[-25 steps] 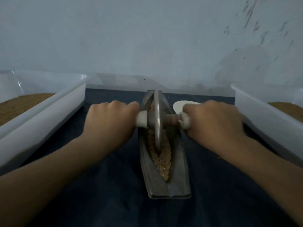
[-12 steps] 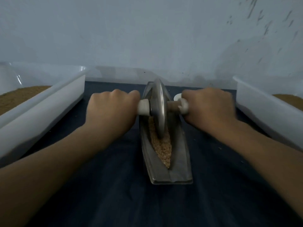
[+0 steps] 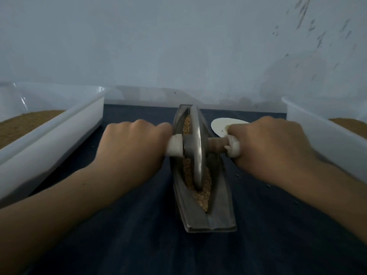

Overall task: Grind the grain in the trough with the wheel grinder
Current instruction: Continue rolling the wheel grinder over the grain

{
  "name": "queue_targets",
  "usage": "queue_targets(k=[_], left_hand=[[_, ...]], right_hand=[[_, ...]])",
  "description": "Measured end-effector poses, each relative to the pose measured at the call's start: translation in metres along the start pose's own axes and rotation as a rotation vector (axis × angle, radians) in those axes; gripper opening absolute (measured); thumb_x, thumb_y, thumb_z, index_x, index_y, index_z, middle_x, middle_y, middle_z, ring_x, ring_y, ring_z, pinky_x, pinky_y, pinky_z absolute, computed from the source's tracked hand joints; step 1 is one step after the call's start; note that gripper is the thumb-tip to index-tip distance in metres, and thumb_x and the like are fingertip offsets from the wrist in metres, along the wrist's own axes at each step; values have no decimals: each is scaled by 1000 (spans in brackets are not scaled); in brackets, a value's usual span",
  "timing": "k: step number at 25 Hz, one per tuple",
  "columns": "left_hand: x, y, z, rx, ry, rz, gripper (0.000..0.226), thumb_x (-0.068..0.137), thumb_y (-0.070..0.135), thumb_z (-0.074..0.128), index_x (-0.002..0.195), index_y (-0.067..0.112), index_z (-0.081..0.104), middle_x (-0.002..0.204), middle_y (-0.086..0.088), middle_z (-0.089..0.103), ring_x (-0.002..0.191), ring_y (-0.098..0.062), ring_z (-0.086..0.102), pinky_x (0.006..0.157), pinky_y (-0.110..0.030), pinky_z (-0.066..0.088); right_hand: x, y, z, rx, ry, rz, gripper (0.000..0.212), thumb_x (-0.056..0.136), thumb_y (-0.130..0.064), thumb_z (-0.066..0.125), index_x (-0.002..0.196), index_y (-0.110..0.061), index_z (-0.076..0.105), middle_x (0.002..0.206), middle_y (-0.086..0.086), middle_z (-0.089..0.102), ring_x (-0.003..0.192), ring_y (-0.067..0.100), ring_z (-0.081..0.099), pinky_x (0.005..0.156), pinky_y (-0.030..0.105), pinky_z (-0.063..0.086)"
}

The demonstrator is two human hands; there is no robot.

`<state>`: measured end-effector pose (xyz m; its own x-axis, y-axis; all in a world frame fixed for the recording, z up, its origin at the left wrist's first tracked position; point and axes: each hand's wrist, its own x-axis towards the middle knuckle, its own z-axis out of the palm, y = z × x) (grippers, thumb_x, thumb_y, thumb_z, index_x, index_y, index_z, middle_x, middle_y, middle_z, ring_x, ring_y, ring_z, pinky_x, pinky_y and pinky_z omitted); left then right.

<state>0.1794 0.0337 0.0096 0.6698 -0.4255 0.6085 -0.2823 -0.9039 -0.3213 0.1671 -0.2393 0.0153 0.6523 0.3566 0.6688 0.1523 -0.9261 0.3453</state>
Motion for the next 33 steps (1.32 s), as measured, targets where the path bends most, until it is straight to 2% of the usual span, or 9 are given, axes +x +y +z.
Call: queue_targets(k=[4,6,11,14,18,21,26,29,33], left_hand=[[60,13,9,89,-114,-93,5,87,18,60,91,20,58,72,-4,54,62,-29,56,51,-30,32],[81,10,7,88,-200,-44,12,91,19,57,103,21,60,89,-7,60,80,-33,63,60,-35,40],[3,-12,-11,3,-17,115,21,68,43,62,71,34,43,56,13,17,42,-13,20,44,-17,12],[9,-11,2,27,-94,21,26,69,39,65,70,35,39,55,13,19,42,-9,13,45,-18,12],[61,2,23,-56,-212,-202,8,92,29,57,97,24,61,83,-3,59,73,-27,59,61,-34,40],[40,-9,16,-98,-242,-107,6,87,33,57,91,29,56,76,3,52,66,-23,53,58,-33,42],[-14,-31,-5,-66,-57,81,18,65,52,50,72,37,42,52,13,34,39,-14,30,41,-17,18],[24,-13,13,-37,-211,-121,9,81,42,59,82,34,56,69,6,50,57,-21,49,51,-28,36],[70,-8,18,-41,-312,-170,14,90,31,59,102,26,65,88,-3,59,79,-28,62,62,-35,42]], right_hand=[[51,-10,24,151,-352,238,21,86,-41,65,77,-27,52,70,-5,53,65,22,50,56,28,35],[54,-6,27,256,-466,286,18,90,-41,63,80,-29,54,81,-3,60,77,26,58,63,32,42],[-16,2,-2,41,22,17,20,66,-41,60,71,-30,44,50,-11,22,39,12,24,48,17,10],[9,0,6,-11,-111,47,23,69,-39,64,68,-30,43,52,-12,30,41,16,32,48,19,17],[68,-12,23,26,-352,202,8,94,-32,62,96,-26,67,90,3,64,78,28,59,63,31,37],[53,-3,7,44,-343,65,8,91,-37,62,88,-30,65,76,-3,58,67,23,57,56,28,40],[-1,9,-11,57,-64,-39,19,66,-44,49,68,-30,38,48,-12,21,37,15,25,49,16,14],[38,-1,14,-12,-212,99,20,80,-40,65,74,-26,52,60,-7,43,53,24,45,49,24,27],[70,1,26,102,-423,175,13,92,-35,57,84,-26,63,80,0,60,73,25,58,58,29,40]])
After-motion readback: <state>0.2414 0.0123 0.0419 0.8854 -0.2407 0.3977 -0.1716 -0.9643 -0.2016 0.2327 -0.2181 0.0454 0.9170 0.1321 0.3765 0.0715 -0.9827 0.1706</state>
